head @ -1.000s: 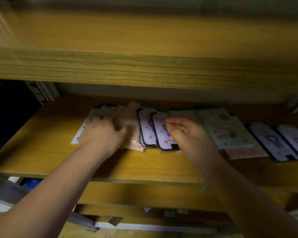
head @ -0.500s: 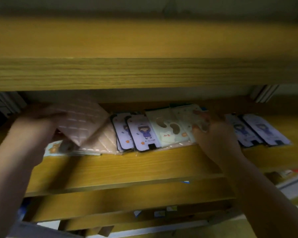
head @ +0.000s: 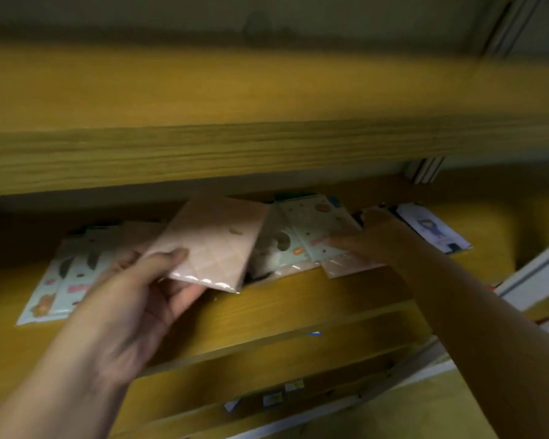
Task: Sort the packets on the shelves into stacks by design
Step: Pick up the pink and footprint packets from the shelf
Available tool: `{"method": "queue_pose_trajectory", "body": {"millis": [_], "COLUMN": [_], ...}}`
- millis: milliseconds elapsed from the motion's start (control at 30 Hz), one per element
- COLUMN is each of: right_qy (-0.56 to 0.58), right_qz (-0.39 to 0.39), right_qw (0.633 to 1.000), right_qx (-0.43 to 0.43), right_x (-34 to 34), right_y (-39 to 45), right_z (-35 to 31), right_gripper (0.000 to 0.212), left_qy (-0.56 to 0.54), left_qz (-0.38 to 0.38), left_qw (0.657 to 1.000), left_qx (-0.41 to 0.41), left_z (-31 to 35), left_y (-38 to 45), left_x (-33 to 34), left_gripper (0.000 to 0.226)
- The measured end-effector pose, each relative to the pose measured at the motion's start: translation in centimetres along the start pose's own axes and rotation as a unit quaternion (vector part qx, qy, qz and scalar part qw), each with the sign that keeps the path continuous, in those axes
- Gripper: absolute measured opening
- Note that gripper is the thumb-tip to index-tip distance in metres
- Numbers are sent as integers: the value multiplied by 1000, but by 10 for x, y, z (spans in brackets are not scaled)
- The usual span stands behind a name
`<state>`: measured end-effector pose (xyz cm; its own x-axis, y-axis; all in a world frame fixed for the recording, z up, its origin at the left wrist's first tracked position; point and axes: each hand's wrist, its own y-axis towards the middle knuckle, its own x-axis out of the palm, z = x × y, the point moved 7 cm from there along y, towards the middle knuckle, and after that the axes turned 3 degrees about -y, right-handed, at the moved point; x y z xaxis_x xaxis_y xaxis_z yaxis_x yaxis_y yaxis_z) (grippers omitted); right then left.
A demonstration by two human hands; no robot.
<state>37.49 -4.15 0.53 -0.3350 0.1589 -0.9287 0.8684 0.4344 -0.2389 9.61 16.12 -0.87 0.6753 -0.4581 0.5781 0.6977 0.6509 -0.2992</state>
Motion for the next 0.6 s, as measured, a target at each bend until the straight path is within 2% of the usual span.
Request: {"method": "queue_pose_trajectory", "body": {"millis": [100,167,300,467,533,600], "right_qy": [-44,1,156,211,322,433], "right_qz": [-3,-36,-88,-65,-55,-60], "right_qw": [999,999,983,973,942,898], "right_qx": [11,7,28,69,75,47], "right_x": [2,9,4,-13,-16,-18], "right_y": [7,13,20,10,-5,-21], "right_z": [4,7,19,28,30,33], "right_gripper": [108,106,79,31,18,17], "left_qy": [-37,-62,-62,19,48,64], "left_qz": [-36,-65,-99,-62,-41,-29], "left_qw": [997,992,986,994,996,997], "left_qx": [-54,-88,-120,-83,-60,-37], "left_z": [-30,-43,-62,-70,-69,-70], "left_y": [0,-3,-11,-26,-34,-42], "left_x": [20,30,41,50,56,63], "left_gripper": [48,56,54,33,30,29]}}
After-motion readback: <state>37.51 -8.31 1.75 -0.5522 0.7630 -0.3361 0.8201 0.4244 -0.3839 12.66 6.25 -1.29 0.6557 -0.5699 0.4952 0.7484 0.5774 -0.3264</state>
